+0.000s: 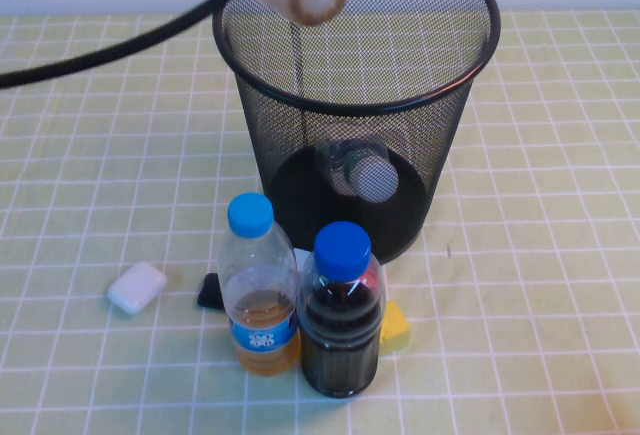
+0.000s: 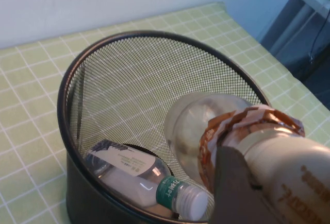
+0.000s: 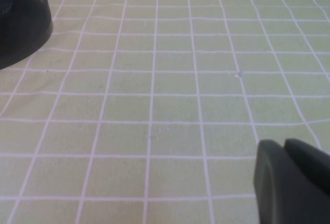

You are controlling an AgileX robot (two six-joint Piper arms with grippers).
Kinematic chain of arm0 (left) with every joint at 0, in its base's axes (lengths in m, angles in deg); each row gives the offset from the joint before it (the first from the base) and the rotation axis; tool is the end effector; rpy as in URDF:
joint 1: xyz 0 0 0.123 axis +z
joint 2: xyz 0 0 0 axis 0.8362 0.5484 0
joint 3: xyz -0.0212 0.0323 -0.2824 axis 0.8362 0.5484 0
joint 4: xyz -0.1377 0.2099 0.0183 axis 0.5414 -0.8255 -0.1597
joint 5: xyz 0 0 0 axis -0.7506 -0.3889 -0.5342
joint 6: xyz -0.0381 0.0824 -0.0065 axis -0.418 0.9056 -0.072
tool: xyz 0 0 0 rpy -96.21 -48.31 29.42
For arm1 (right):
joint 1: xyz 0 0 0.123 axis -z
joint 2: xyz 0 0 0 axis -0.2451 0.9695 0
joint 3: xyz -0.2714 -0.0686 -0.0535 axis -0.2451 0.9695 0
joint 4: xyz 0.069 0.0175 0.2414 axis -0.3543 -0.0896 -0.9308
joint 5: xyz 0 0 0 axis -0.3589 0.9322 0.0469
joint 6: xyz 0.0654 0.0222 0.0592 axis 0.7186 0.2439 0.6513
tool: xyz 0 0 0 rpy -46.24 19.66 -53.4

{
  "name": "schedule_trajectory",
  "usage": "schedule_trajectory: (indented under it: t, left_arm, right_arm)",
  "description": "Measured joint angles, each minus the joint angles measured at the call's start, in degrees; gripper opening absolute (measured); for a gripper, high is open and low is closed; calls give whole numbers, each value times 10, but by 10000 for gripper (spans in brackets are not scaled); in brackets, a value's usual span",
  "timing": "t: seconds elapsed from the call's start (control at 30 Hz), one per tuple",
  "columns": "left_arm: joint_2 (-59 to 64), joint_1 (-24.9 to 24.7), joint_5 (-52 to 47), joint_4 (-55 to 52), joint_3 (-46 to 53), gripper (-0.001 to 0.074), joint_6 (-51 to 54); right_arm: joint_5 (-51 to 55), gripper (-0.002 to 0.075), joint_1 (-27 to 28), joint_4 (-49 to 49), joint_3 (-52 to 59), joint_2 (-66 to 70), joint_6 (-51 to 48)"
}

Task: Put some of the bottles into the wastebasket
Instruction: Place the bottle in the trash can

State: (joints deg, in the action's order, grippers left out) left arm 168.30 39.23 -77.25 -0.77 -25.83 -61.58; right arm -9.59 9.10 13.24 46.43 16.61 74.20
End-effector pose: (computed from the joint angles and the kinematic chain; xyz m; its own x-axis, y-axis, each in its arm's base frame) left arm 0.2363 -0.1191 0.5067 -0.5101 0.0916 -0.8552 0.6182 0.7304 -0.2904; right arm 0.0526 0.0018 0.1775 -0.2225 0.0048 -0.9749 -0.0517 0.9985 0.0167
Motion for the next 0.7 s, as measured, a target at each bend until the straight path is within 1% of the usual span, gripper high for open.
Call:
schedule_trajectory:
  t: [0.37, 0.7]
  left_arm:
    - [81, -3, 6, 11, 0, 287, 43]
    - [121, -43, 23, -49, 0, 287, 48]
  right_arm:
    - [0, -7, 0, 0, 0, 0, 0]
    - [0, -7, 0, -1, 0, 0, 0]
